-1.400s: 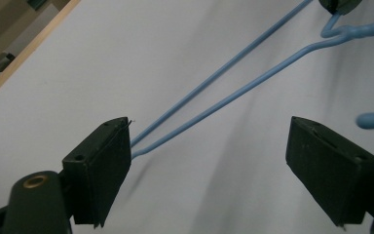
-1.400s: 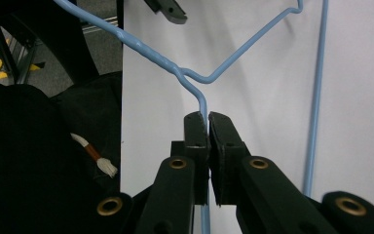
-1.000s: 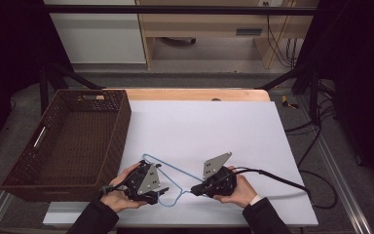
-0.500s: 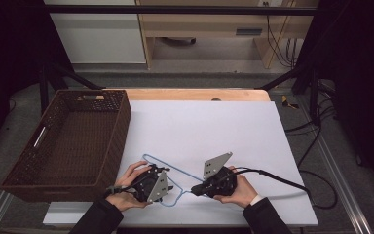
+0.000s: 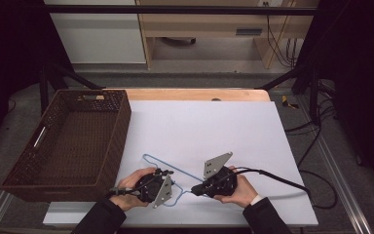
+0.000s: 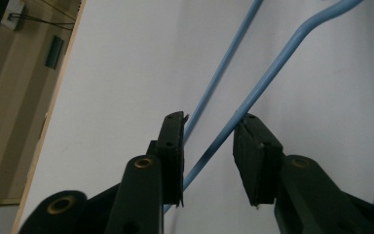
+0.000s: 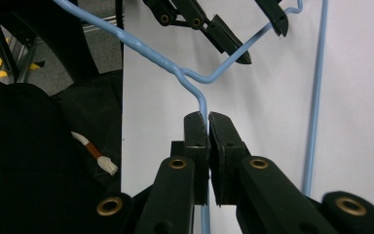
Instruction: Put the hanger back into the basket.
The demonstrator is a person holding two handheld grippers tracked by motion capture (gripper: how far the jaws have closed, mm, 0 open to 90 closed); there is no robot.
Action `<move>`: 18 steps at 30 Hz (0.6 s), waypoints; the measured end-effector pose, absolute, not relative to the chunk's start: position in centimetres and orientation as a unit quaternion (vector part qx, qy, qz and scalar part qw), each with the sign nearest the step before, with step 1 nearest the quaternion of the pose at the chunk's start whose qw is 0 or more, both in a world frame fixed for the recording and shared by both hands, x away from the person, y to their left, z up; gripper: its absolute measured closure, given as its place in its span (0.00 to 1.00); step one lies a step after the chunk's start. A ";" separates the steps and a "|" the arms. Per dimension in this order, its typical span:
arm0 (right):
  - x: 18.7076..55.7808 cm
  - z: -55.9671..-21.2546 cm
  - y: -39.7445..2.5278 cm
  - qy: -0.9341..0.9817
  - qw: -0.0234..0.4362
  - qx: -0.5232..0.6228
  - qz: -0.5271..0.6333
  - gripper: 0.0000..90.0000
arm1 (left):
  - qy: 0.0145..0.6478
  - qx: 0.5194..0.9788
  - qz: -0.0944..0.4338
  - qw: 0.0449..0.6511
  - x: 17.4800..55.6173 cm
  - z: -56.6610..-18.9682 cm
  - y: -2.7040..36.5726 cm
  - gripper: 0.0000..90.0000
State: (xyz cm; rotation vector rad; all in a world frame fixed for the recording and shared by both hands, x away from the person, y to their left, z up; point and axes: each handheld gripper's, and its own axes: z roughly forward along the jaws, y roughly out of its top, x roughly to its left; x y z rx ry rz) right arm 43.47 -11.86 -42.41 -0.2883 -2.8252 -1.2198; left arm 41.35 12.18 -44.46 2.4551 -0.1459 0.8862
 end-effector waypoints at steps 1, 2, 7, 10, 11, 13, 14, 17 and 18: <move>43.5 -42.4 -11.9 -0.914 0.025 -0.093 -0.395 0.97 | -0.054 0.907 0.327 0.261 41.4 -44.5 12.2 0.74; 43.5 -42.4 -11.9 -0.914 0.025 -0.093 -0.394 0.97 | -0.056 0.907 0.329 0.259 41.3 -44.5 12.1 0.74; 43.5 -42.5 -11.8 -0.917 0.023 -0.091 -0.389 0.97 | -0.067 0.907 0.330 0.253 41.3 -44.8 11.9 0.83; 43.5 -42.5 -11.9 -0.917 0.022 -0.090 -0.388 0.97 | -0.075 0.906 0.334 0.250 41.3 -44.9 11.9 0.84; 43.5 -42.5 -11.9 -0.917 0.022 -0.090 -0.388 0.97 | -0.075 0.906 0.334 0.250 41.3 -44.9 11.9 0.84; 43.5 -42.5 -11.9 -0.918 0.020 -0.088 -0.387 0.97 | -0.080 0.905 0.335 0.248 41.2 -45.0 11.8 0.84; 43.5 -42.6 -11.8 -0.918 0.020 -0.087 -0.386 0.97 | -0.081 0.905 0.336 0.247 41.2 -45.0 11.8 0.85; 43.4 -42.6 -11.8 -0.919 0.019 -0.084 -0.386 0.97 | -0.087 0.905 0.338 0.243 41.1 -45.0 11.8 0.86; 43.4 -42.6 -11.8 -0.918 0.018 -0.084 -0.387 0.97 | -0.087 0.905 0.338 0.243 41.1 -45.0 11.8 0.86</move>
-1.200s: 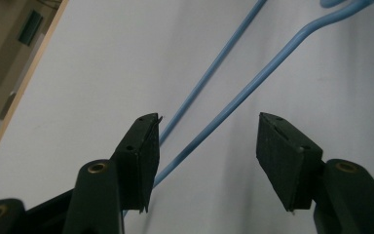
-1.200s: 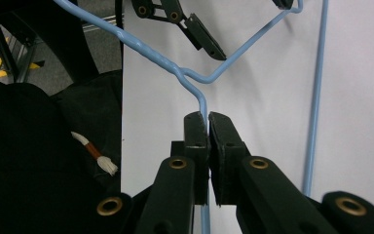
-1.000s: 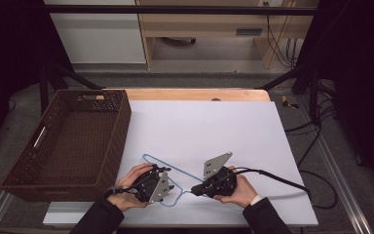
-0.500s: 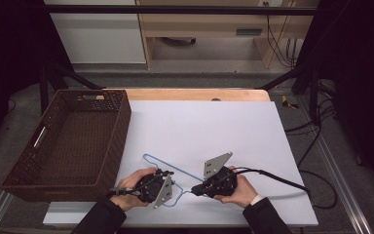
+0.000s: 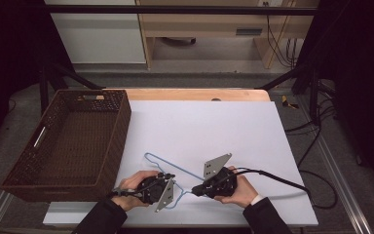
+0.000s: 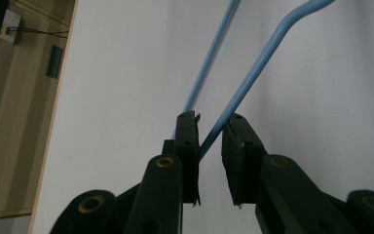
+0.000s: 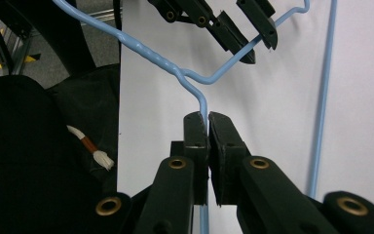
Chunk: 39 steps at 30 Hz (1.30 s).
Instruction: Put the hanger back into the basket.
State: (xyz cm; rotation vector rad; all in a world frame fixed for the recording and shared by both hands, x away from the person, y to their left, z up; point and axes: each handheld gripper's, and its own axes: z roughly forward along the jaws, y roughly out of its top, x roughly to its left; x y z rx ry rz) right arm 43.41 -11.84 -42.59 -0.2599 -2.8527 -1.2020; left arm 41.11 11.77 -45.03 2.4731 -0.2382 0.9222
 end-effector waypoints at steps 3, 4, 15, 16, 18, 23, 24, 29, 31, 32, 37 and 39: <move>43.4 -42.6 -11.8 -0.919 0.014 -0.084 -0.385 0.96 | -0.094 0.904 0.341 0.239 41.0 -45.0 11.7 0.87; 43.3 -42.6 -11.9 -0.919 0.010 -0.085 -0.386 0.95 | -0.096 0.904 0.341 0.238 40.9 -45.0 11.6 0.87; 43.1 -41.6 -12.9 -0.913 -0.018 -0.091 -0.397 0.77 | -0.106 0.898 0.357 0.233 40.3 -44.4 11.2 0.93; 43.1 -41.2 -13.3 -0.910 -0.025 -0.096 -0.403 0.76 | -0.107 0.899 0.359 0.228 40.2 -44.3 11.1 0.94; 43.1 -41.1 -13.5 -0.908 -0.028 -0.098 -0.406 0.73 | -0.109 0.898 0.365 0.221 40.0 -44.1 10.9 0.95; 43.4 -40.3 -15.2 -0.894 -0.043 -0.130 -0.427 0.68 | -0.110 0.898 0.374 0.205 39.9 -43.8 10.5 0.97; 43.5 -40.2 -15.5 -0.890 -0.050 -0.134 -0.432 0.66 | -0.108 0.898 0.376 0.203 39.9 -43.7 10.4 0.97; 43.8 -39.2 -17.3 -0.855 -0.094 -0.181 -0.476 0.51 | -0.101 0.898 0.378 0.201 40.0 -43.3 10.0 0.97; 43.8 -39.0 -17.7 -0.845 -0.112 -0.193 -0.487 0.44 | -0.097 0.898 0.382 0.195 40.1 -42.8 9.8 0.97; 43.8 -39.0 -17.7 -0.845 -0.112 -0.193 -0.487 0.44 | -0.097 0.898 0.382 0.195 40.1 -42.8 9.8 0.98; 43.8 -38.5 -18.8 -0.825 -0.142 -0.214 -0.503 0.36 | -0.088 0.896 0.391 0.192 40.5 -41.3 9.2 0.98; 43.8 -38.3 -19.3 -0.817 -0.150 -0.222 -0.510 0.34 | -0.080 0.899 0.387 0.188 40.7 -40.5 8.9 0.98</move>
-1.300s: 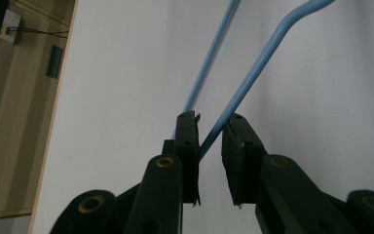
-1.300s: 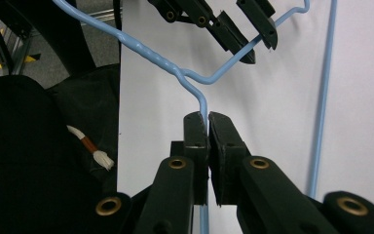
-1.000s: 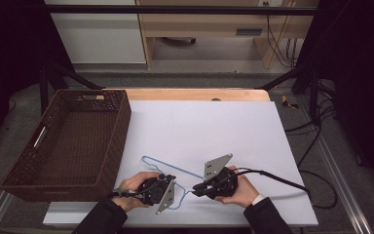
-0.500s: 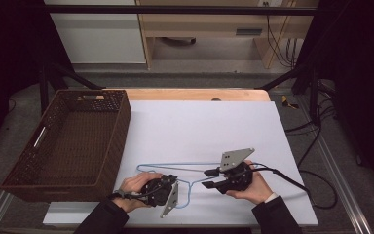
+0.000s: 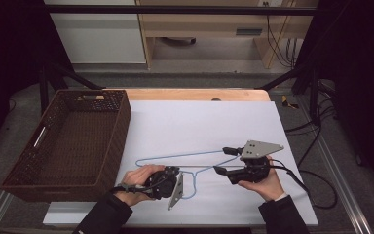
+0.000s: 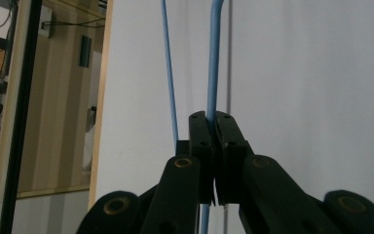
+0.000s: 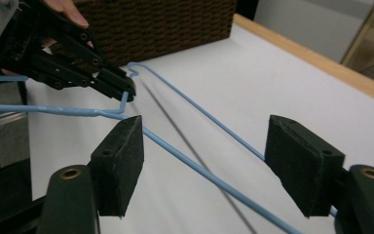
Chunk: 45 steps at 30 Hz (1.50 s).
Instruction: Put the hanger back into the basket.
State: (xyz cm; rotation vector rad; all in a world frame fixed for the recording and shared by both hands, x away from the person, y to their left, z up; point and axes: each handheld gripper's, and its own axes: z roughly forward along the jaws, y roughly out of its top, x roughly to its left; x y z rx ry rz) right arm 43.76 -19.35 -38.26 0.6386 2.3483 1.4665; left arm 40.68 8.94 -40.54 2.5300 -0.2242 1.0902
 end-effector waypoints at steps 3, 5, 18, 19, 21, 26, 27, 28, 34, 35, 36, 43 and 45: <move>43.6 -37.8 -20.4 0.803 0.162 0.236 0.523 0.32 | -0.066 0.904 0.382 0.179 41.1 -39.3 8.7 0.98; 43.5 -37.5 -21.1 0.795 0.172 0.244 0.528 0.30 | -0.054 0.908 0.374 0.179 41.5 -38.5 8.6 0.98; 43.1 -37.0 -24.3 0.766 0.204 0.290 0.536 0.21 | 0.064 0.933 0.295 0.198 43.5 -35.6 9.3 0.98; 43.1 -37.1 -24.4 0.765 0.203 0.292 0.536 0.21 | 0.079 0.931 0.288 0.208 43.6 -35.3 9.4 0.98; 43.1 -37.2 -24.5 0.765 0.201 0.296 0.536 0.20 | 0.100 0.930 0.278 0.217 43.8 -34.6 9.7 0.98; 43.3 -37.7 -24.7 0.766 0.198 0.304 0.531 0.19 | 0.147 0.926 0.263 0.226 44.2 -32.9 9.9 0.98; 43.4 -37.8 -24.8 0.766 0.198 0.308 0.529 0.18 | 0.156 0.925 0.259 0.230 44.2 -32.5 10.0 0.98; 43.4 -37.8 -24.8 0.766 0.198 0.308 0.529 0.18 | 0.168 0.923 0.255 0.236 44.3 -32.2 10.1 0.98; 43.5 -38.2 -25.4 0.762 0.197 0.322 0.527 0.16 | 0.210 0.912 0.247 0.253 44.7 -30.2 10.6 0.98; 43.5 -38.3 -25.5 0.760 0.198 0.325 0.527 0.16 | 0.216 0.911 0.245 0.253 44.8 -29.8 10.7 0.98; 43.6 -38.4 -25.7 0.758 0.198 0.330 0.528 0.16 | 0.220 0.909 0.244 0.258 44.9 -29.5 10.8 0.98; 43.6 -38.7 -26.0 0.754 0.203 0.341 0.523 0.13 | 0.233 0.907 0.221 0.271 45.4 -27.4 11.9 0.97; 43.6 -38.7 -26.1 0.755 0.204 0.343 0.521 0.12 | 0.240 0.907 0.212 0.274 45.5 -26.9 12.5 0.97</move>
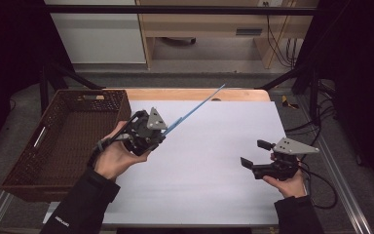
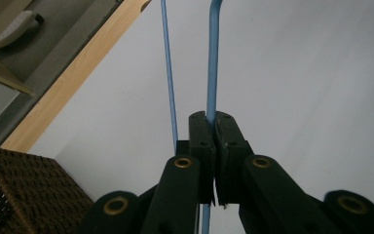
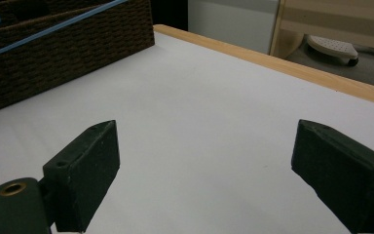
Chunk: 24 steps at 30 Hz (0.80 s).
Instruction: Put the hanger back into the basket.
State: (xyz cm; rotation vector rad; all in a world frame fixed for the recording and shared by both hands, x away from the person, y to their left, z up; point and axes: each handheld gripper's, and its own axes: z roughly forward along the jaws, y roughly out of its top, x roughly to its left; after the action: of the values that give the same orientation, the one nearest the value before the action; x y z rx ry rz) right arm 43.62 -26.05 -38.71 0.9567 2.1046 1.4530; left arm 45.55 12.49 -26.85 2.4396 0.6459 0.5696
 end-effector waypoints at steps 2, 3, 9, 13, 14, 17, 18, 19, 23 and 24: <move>43.6 -38.8 -26.1 0.753 0.205 0.347 0.521 0.12 | 0.247 0.906 0.209 0.274 45.7 -26.5 13.1 0.97; 43.6 -38.8 -26.2 0.753 0.205 0.347 0.520 0.12 | 0.255 0.904 0.203 0.275 46.0 -26.0 14.0 0.98; 43.6 -38.9 -26.3 0.753 0.205 0.349 0.519 0.12 | 0.278 0.896 0.198 0.283 46.4 -24.5 16.7 0.98; 43.6 -38.9 -26.3 0.753 0.204 0.350 0.518 0.11 | 0.290 0.890 0.206 0.286 46.3 -23.6 18.4 0.97; 43.6 -38.9 -26.3 0.753 0.205 0.350 0.518 0.11 | 0.291 0.889 0.208 0.287 46.2 -23.3 18.8 0.97; 43.6 -38.9 -26.3 0.753 0.204 0.352 0.518 0.10 | 0.297 0.885 0.212 0.289 46.1 -22.7 20.1 0.97; 43.6 -38.9 -26.4 0.753 0.206 0.350 0.517 0.09 | 0.300 0.883 0.213 0.291 46.1 -22.6 20.5 0.97; 43.6 -38.9 -26.4 0.753 0.206 0.350 0.517 0.09 | 0.303 0.882 0.214 0.291 46.1 -22.4 21.0 0.97; 43.7 -39.0 -26.4 0.751 0.206 0.355 0.517 0.09 | 0.315 0.878 0.220 0.285 46.1 -22.1 22.8 0.97; 43.7 -39.0 -26.5 0.752 0.206 0.355 0.516 0.09 | 0.319 0.877 0.224 0.282 46.1 -22.1 23.3 0.97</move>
State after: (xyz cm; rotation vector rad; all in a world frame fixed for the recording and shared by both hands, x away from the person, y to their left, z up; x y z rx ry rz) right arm 43.66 -26.45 -38.96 0.9889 2.0938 1.4384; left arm 46.05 23.27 -22.07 2.3491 0.8535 0.5994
